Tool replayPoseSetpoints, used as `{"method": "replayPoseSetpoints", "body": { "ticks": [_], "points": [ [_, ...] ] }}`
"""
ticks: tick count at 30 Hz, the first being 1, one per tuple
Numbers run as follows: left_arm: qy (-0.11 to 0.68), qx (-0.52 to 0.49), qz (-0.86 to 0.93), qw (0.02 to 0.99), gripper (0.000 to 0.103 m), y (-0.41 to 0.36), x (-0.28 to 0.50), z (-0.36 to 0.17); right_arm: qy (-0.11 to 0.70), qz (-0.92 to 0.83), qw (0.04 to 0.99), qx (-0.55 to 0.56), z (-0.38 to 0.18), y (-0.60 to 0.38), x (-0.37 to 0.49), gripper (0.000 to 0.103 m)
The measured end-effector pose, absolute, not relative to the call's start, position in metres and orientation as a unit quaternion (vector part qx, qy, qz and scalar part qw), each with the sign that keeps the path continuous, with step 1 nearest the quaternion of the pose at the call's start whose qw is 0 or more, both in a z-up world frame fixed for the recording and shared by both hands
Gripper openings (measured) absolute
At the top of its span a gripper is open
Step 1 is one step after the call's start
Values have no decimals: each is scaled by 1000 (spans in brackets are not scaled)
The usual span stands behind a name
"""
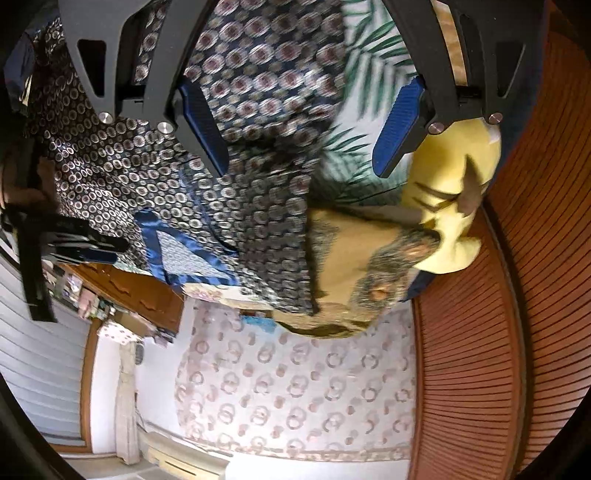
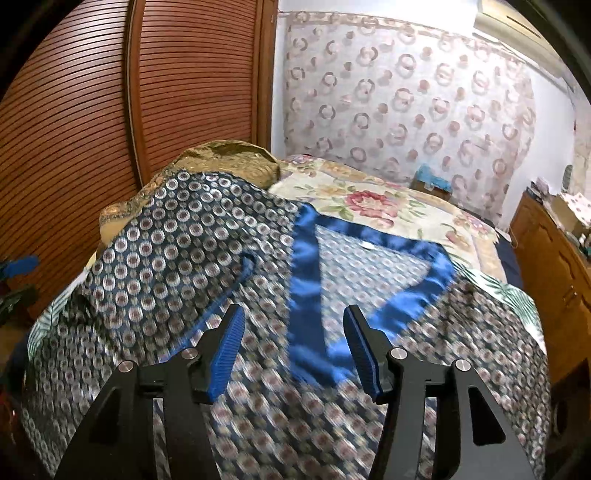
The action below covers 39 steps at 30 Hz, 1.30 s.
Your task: Fold small clothes
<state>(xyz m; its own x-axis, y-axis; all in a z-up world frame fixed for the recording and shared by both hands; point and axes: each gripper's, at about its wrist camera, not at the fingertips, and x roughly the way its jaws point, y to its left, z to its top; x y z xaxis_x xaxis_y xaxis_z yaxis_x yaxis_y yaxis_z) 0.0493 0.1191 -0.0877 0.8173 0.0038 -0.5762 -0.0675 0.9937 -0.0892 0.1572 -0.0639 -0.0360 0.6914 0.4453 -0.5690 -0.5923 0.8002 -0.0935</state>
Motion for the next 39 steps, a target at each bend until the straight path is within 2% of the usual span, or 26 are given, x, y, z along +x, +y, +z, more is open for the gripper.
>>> {"method": "replayPoseSetpoints", "body": {
  "ticks": [15, 24, 39],
  "points": [
    [363, 4, -87, 928, 81, 12, 129, -109, 338, 217, 906, -131, -67, -167, 127, 58],
    [393, 44, -142, 907, 81, -46, 163, -110, 336, 183, 921, -73, -52, -222, 114, 58],
    [427, 61, -140, 891, 81, -76, 197, -131, 349, 86, 933, -29, -50, -326, 108, 58]
  ]
}}
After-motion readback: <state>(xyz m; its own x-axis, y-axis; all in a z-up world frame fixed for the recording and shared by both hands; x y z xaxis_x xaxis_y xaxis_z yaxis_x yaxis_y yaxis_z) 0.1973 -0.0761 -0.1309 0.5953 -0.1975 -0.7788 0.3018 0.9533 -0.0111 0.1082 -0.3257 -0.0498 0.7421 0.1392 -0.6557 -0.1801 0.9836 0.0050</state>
